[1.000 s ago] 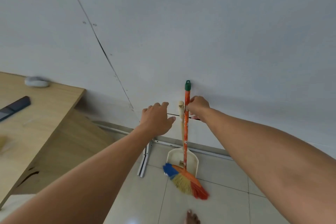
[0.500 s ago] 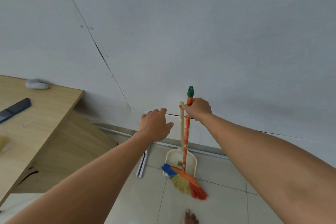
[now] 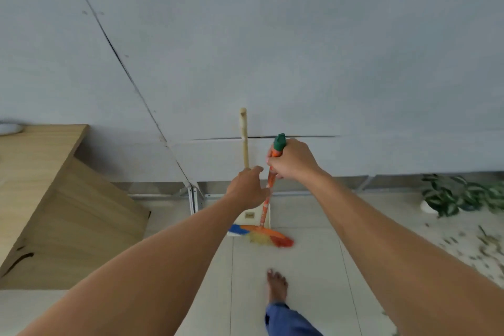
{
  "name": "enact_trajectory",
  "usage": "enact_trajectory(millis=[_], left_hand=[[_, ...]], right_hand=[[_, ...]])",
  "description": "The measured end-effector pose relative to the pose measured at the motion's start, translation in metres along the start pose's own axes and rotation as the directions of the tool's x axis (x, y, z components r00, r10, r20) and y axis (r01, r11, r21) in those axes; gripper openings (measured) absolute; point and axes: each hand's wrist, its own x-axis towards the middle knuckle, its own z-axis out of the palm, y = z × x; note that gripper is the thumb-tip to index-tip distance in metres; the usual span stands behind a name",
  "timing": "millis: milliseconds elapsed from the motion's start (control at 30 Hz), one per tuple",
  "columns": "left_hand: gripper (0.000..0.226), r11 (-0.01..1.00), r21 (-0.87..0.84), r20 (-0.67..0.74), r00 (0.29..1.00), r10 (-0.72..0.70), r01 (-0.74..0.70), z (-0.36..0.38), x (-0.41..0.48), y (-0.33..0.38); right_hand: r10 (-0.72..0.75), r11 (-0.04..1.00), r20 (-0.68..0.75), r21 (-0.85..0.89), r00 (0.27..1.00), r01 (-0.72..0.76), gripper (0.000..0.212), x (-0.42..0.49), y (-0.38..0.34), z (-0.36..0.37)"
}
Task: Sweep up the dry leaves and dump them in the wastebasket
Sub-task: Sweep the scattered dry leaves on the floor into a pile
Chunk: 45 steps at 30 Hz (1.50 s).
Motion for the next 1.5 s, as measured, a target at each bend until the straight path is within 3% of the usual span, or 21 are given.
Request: enact_trajectory(millis=[233,433,500,567,633,667,800,933,1067,1133,1333,1500], left_hand=[[0.029,0.972,-0.108,0.038,0.976,0.216,-0.211,0.081,-0.084,0.012],[0.017,0.932,0.006,0.165,0.919,0.358,-0.364,0.143,-0.130,0.036],[0.024,0.914,0.113,0.184,0.912,0.367,-0.390,0.163,-0.144,0.050],[0.028,0.885,0.208,0.174,0.906,0.385,-0.416,0.186,-0.158,0.065],[0.027,0.859,0.276,0.180,0.901,0.394,-0.431,0.211,-0.173,0.082],[0.025,0.843,0.310,0.203,0.897,0.394,-0.440,0.226,-0.180,0.090],[0.029,0.796,0.382,0.271,0.881,0.389,-0.469,0.284,-0.216,0.133],[0.026,0.828,0.385,0.253,0.909,0.330,-0.408,0.344,-0.268,0.183],[0.026,0.829,0.409,0.282,0.917,0.282,-0.381,0.394,-0.303,0.223],[0.025,0.840,0.395,0.312,0.914,0.259,-0.373,0.412,-0.313,0.241],[0.020,0.879,0.316,0.353,0.904,0.240,-0.357,0.449,-0.307,0.274],[0.019,0.936,0.227,0.286,0.937,0.200,-0.269,0.483,-0.293,0.296]], right_hand=[[0.007,0.987,0.060,0.157,0.998,-0.017,0.013,-0.150,0.043,0.002],[0.118,0.940,0.129,0.304,0.985,-0.153,0.081,-0.247,0.096,-0.015],[0.217,0.870,0.160,0.415,0.963,-0.265,0.090,-0.270,0.116,-0.023],[0.316,0.762,0.182,0.536,0.931,-0.364,0.074,-0.290,0.139,-0.032],[0.404,0.672,0.183,0.605,0.896,-0.427,0.040,-0.310,0.161,-0.042],[0.443,0.652,0.195,0.600,0.875,-0.464,0.027,-0.321,0.173,-0.047],[0.539,0.665,0.269,0.447,0.799,-0.599,0.020,-0.364,0.224,-0.074],[0.574,0.756,0.320,0.146,0.754,-0.638,0.019,-0.406,0.286,-0.087],[0.536,0.839,0.283,-0.076,0.795,-0.539,0.014,-0.442,0.354,-0.091],[0.508,0.861,0.260,-0.155,0.821,-0.484,0.022,-0.456,0.379,-0.097],[0.547,0.824,0.355,-0.068,0.758,-0.562,0.025,-0.469,0.433,-0.128],[0.512,0.837,0.399,-0.034,0.760,-0.546,0.022,-0.465,0.468,-0.155]])
